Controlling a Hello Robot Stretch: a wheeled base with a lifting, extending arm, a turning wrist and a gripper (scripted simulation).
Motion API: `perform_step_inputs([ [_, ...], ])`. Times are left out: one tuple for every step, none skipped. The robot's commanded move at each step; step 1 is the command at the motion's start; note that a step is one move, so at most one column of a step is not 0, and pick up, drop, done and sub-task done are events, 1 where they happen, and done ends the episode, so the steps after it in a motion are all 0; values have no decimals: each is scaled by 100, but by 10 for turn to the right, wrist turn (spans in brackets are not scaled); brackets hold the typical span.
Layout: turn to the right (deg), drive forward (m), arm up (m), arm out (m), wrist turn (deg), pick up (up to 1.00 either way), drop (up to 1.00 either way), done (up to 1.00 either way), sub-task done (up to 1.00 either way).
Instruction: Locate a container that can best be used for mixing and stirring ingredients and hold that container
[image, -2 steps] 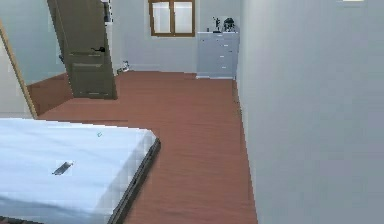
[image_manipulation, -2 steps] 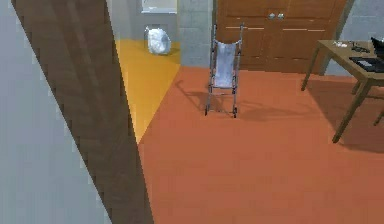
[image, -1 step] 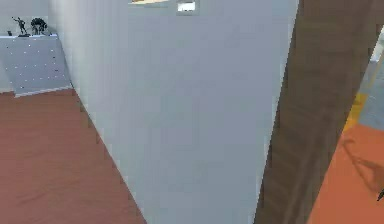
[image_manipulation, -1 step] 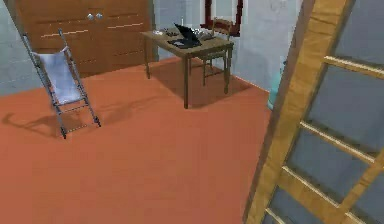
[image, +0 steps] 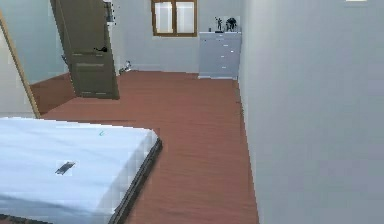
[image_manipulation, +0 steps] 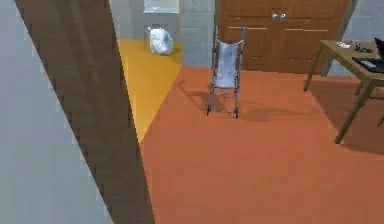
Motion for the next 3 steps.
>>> perform_step_inputs([
  [-450, 0, 0, 0, 0, 0, 0, 0, 0],
  [-330, 0, 0, 0, 0, 0, 0, 0, 0],
  [0, 5, 0, 0, 0, 0, 0, 0, 0],
])
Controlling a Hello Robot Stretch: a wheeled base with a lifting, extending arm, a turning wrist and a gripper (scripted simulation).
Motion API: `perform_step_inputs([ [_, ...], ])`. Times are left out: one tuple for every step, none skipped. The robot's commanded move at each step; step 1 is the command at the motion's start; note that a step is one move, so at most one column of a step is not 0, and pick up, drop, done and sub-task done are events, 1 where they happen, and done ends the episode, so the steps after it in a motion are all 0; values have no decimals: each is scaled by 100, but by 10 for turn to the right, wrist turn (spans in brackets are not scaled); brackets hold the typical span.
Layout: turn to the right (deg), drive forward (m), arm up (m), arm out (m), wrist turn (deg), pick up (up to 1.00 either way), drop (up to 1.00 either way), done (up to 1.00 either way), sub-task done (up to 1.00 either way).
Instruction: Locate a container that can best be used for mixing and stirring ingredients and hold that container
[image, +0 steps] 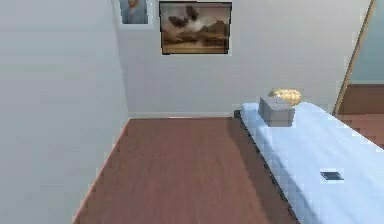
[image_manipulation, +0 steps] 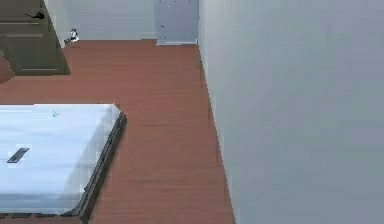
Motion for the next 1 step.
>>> perform_step_inputs([
  [-450, 0, 0, 0, 0, 0, 0, 0, 0],
])
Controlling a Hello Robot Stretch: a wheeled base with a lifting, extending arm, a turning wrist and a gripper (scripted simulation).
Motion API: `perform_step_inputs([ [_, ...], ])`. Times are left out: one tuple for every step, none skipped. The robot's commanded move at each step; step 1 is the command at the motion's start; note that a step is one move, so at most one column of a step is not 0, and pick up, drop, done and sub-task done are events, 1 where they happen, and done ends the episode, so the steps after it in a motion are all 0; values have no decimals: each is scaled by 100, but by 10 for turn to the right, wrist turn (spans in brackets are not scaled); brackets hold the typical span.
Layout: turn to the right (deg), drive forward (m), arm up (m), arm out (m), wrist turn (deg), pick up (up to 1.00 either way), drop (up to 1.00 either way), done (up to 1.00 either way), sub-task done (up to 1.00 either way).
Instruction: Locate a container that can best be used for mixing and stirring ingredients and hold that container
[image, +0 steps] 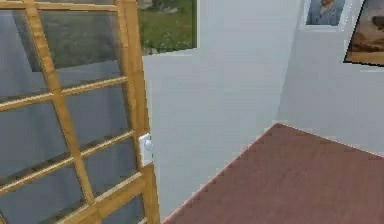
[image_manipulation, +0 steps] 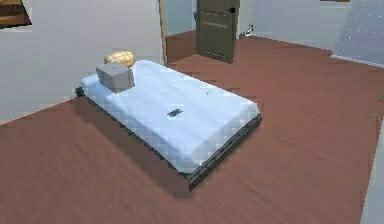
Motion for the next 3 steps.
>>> perform_step_inputs([
  [-270, 0, 0, 0, 0, 0, 0, 0, 0],
  [0, 30, 0, 0, 0, 0, 0, 0, 0],
  [-450, 0, 0, 0, 0, 0, 0, 0, 0],
])
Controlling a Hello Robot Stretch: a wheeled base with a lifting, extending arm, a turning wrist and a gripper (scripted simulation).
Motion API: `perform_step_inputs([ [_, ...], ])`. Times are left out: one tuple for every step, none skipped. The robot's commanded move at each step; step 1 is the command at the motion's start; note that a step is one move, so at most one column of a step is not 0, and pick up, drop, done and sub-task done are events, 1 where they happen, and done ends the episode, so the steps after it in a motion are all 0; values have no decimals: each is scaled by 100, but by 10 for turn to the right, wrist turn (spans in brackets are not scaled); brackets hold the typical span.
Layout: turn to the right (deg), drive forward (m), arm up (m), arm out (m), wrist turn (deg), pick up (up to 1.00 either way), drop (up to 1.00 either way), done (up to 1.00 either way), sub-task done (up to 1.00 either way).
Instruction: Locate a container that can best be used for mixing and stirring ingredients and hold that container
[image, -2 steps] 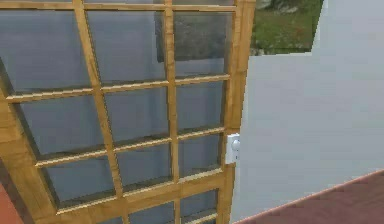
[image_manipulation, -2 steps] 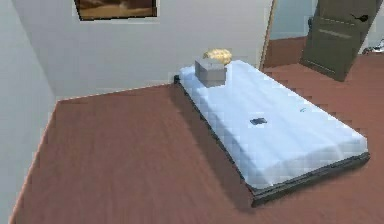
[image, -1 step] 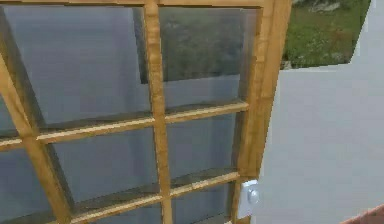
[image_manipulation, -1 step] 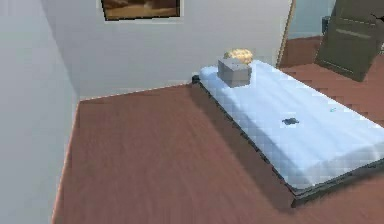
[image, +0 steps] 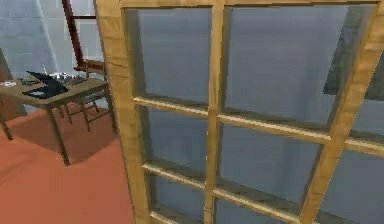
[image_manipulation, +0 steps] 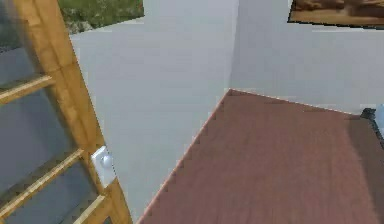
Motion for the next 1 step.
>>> perform_step_inputs([
  [-450, 0, 0, 0, 0, 0, 0, 0, 0],
])
